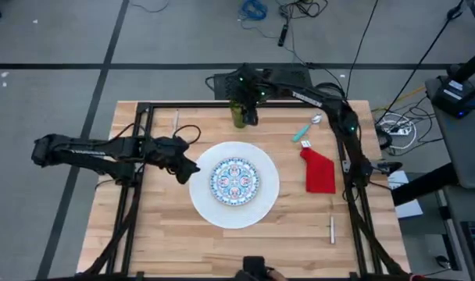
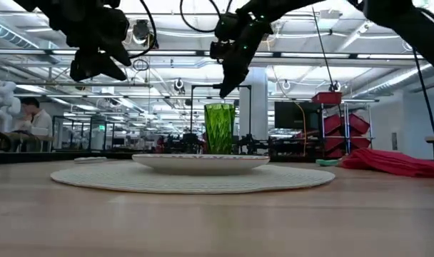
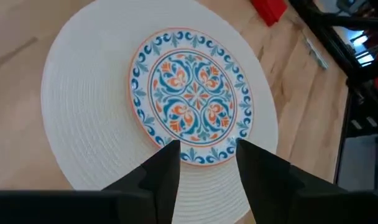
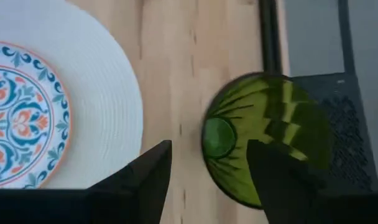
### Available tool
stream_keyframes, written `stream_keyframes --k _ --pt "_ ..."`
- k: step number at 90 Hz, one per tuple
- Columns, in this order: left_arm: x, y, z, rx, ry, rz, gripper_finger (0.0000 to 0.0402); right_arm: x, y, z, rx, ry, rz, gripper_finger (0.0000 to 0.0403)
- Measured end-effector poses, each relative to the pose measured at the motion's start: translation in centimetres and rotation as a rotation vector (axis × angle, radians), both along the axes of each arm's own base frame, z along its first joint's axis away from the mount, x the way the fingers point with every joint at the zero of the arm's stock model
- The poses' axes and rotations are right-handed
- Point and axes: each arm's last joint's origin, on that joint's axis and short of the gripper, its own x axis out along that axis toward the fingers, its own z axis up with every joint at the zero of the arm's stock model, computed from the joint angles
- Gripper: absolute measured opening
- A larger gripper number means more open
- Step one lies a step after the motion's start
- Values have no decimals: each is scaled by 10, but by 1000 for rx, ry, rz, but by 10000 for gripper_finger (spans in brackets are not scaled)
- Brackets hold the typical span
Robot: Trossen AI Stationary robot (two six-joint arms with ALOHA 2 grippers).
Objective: Set table place
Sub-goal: Put the green cup to the top right of the plate on the table placemat
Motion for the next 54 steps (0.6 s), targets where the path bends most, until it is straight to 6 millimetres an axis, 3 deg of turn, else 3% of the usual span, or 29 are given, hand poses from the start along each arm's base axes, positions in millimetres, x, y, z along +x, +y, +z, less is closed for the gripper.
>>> stream_keyframes --k 32,40,49,54 --pt "0 1 0 17 0 20 141 15 -10 -45 -1 114 -14 182" --pt "0 1 0 18 0 21 141 18 -6 -49 -3 128 7 132" --pt "0 1 0 19 0 21 141 22 1 -50 -8 139 41 38" --pt "0 1 0 25 0 21 141 24 5 -51 -10 140 50 15"
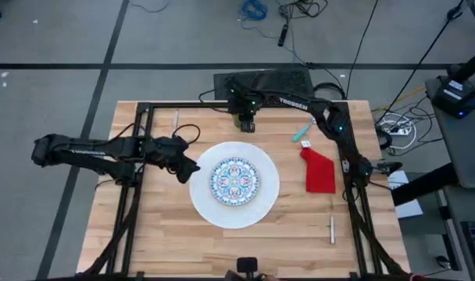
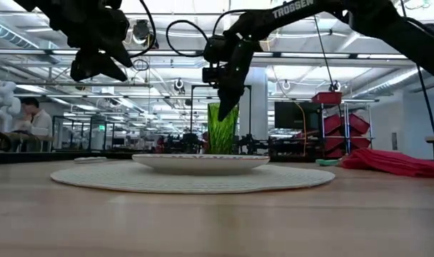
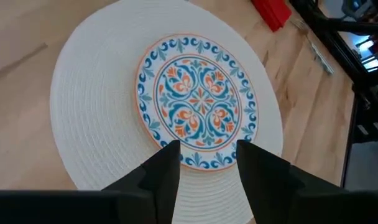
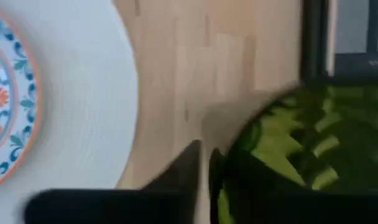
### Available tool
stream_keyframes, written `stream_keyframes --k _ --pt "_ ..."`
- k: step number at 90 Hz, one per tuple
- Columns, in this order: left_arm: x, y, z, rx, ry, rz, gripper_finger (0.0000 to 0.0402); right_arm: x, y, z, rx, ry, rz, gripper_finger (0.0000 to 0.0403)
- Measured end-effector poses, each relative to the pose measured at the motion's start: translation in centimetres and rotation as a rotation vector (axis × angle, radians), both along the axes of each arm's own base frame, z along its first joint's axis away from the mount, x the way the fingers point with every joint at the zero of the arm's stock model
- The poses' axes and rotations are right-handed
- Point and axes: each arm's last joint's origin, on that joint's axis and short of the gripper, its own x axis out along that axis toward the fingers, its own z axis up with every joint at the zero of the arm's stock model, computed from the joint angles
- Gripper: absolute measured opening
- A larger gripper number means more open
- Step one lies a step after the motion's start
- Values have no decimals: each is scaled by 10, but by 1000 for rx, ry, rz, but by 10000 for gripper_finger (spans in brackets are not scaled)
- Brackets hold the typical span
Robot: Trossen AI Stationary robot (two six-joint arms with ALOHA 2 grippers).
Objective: Set table place
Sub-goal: Put the green cup to the top right of the plate on the table placemat
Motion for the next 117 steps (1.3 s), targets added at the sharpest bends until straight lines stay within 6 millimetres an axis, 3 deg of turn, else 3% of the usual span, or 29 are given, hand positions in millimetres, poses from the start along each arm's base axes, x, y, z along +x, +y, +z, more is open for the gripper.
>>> stream_keyframes --k 15,32,47,55,64,76,107,117 --pt "0 1 0 22 1 17 141 0 15 9 -8 20 -6 2" --pt "3 1 4 24 -50 22 141 -20 42 58 1 -19 -31 1" --pt "6 1 7 42 -93 9 141 -47 90 105 -36 -6 18 1" --pt "5 1 7 64 -86 7 141 -61 119 116 -50 80 87 1" --pt "5 2 7 95 -83 -9 141 -65 144 114 -28 180 155 1" --pt "5 2 7 118 -79 -18 141 -53 160 101 -34 198 193 0" --pt "5 0 7 56 -84 -26 141 -27 160 61 -52 304 19 0" --pt "5 0 6 40 -83 -28 141 -25 162 58 -7 291 -18 0"
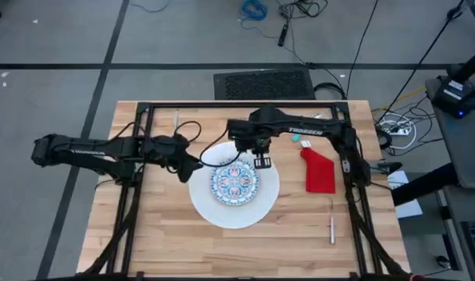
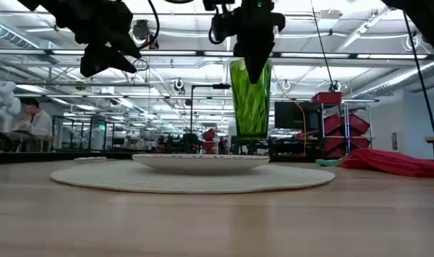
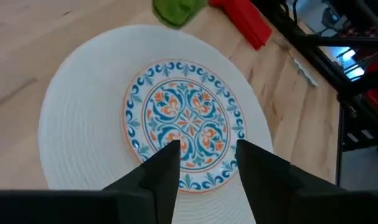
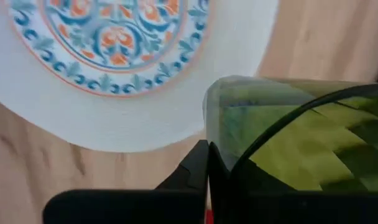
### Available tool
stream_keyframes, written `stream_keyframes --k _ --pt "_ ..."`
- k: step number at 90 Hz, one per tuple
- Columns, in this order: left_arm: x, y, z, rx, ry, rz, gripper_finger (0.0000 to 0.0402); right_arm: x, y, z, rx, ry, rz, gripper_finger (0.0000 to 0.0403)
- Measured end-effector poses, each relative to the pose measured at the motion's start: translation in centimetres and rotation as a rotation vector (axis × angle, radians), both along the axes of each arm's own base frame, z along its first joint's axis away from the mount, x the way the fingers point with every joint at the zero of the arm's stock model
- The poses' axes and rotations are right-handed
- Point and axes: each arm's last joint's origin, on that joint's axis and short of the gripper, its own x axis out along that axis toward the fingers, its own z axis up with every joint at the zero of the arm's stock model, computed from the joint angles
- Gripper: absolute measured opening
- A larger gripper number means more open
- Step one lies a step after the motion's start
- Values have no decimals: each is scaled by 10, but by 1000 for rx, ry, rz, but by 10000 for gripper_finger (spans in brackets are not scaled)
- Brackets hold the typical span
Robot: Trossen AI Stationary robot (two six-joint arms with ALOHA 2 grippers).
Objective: Set table place
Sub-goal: Put the green cup to the top right of the plate on the table placemat
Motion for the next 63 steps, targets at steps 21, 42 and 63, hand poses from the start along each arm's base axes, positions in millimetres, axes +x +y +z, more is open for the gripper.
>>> stream_keyframes --k 21,42,63 --pt "-1 -1 -1 -24 10 -32 141 6 1 -2 -2 -46 -41 0" --pt "-7 -1 -7 -26 94 -31 141 8 -3 -5 -6 -68 -67 0" --pt "-17 -2 -9 -28 157 -30 141 7 -6 -29 1 -9 -78 0"
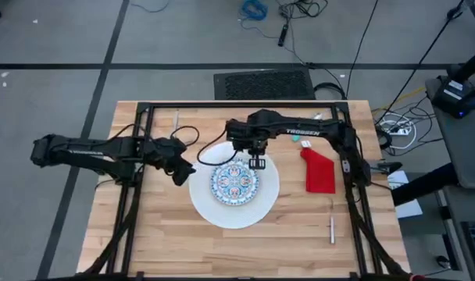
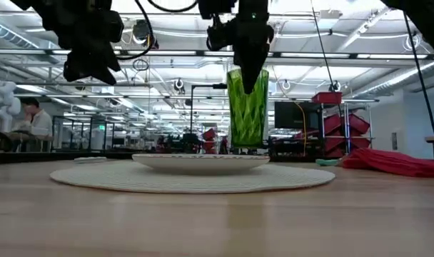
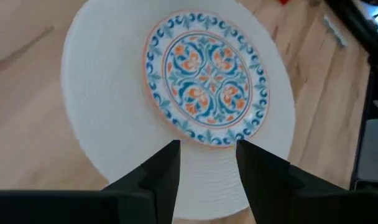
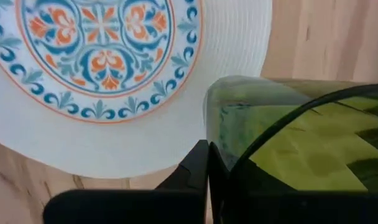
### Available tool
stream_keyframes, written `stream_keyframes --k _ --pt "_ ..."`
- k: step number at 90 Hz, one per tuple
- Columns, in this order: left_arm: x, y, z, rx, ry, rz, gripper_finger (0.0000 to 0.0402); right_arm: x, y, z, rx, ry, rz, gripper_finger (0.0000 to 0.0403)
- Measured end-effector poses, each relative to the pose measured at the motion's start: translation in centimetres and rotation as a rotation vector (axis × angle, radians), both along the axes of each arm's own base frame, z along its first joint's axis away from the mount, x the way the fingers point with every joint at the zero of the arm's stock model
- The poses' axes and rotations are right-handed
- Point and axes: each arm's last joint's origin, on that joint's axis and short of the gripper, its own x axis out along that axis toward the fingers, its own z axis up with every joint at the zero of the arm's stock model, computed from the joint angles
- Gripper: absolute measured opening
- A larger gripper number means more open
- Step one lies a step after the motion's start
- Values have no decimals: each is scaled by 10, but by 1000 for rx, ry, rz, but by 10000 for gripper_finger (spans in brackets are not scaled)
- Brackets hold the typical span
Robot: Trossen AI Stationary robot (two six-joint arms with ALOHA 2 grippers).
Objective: Set table place
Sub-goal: Put the green cup to the top right of the plate on the table placemat
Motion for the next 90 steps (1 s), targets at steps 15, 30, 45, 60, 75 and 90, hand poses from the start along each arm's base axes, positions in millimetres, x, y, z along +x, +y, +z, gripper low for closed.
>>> stream_keyframes --k 15,30,45,60,75,90 --pt "-3 0 0 4 8 3 141 3 3 -10 -1 -9 16 0" --pt "-3 0 0 8 8 7 141 6 1 -10 -6 -40 16 0" --pt "-3 0 0 9 8 9 141 7 -1 -9 -11 -54 37 8" --pt "-3 0 0 9 8 9 141 8 -6 -9 -11 -65 31 7" --pt "-3 0 0 9 8 9 141 6 -10 -9 -11 -59 14 11" --pt "-3 1 0 18 9 17 141 5 -15 -9 -8 -51 -3 27"
